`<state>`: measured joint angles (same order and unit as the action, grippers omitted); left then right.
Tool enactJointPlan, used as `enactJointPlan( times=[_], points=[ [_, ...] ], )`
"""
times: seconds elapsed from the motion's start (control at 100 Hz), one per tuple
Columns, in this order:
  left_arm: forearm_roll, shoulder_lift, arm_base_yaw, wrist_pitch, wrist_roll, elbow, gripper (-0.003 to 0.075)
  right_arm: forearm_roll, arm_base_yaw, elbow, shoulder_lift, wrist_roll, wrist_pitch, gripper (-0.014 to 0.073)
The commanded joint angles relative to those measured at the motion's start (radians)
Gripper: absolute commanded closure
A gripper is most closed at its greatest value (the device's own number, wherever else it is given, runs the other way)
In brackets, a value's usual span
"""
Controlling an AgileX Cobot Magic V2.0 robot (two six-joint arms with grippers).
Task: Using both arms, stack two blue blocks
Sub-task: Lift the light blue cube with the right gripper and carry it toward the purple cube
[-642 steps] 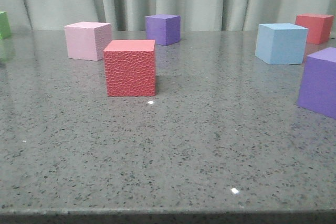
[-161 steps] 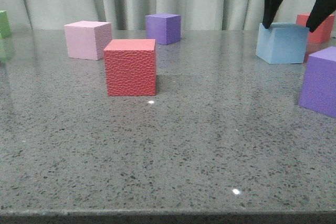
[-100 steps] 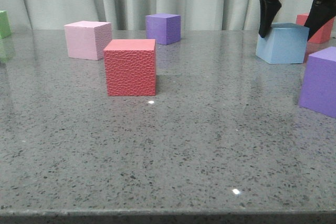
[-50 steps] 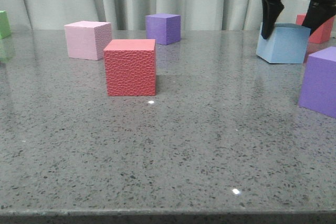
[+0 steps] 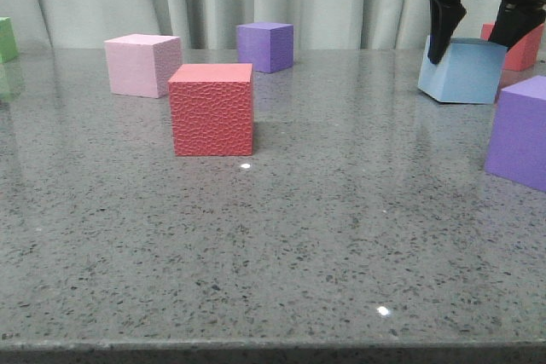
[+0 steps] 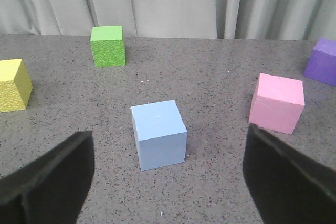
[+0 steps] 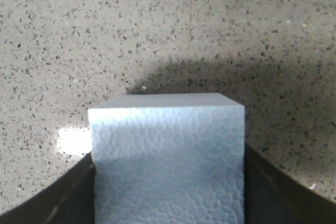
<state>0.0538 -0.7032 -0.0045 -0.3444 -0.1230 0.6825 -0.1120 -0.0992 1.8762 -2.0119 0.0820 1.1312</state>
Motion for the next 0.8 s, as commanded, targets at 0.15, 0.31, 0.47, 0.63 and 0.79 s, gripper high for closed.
enactJointPlan(
  times=[0.15, 0.31, 0.47, 0.63, 0.79],
  points=[
    [0.004, -0.004, -0.004, 0.075, 0.001, 0.037, 0.0152, -0.010, 0.000, 0.032, 0.043, -0.003, -0.005, 0.0352],
    [0.004, -0.004, -0.004, 0.075, 0.001, 0.037, 0.0152, -0.024, -0.012, 0.062, 0.043, 0.061, 0.052, 0.0352],
    [0.004, -0.004, -0.004, 0.075, -0.001, 0.037, 0.0152, 0.037, -0.081, 0.162, 0.043, 0.125, 0.100, 0.0352],
    [0.004, -0.004, -0.004, 0.075, -0.001, 0.037, 0.0152, 0.221, -0.209, 0.265, 0.043, 0.281, 0.132, 0.0352],
    [-0.002, -0.004, -0.004, 0.075, -0.001, 0.037, 0.0152, 0.237, -0.313, 0.336, 0.037, 0.367, 0.133, 0.0352]
  ],
)
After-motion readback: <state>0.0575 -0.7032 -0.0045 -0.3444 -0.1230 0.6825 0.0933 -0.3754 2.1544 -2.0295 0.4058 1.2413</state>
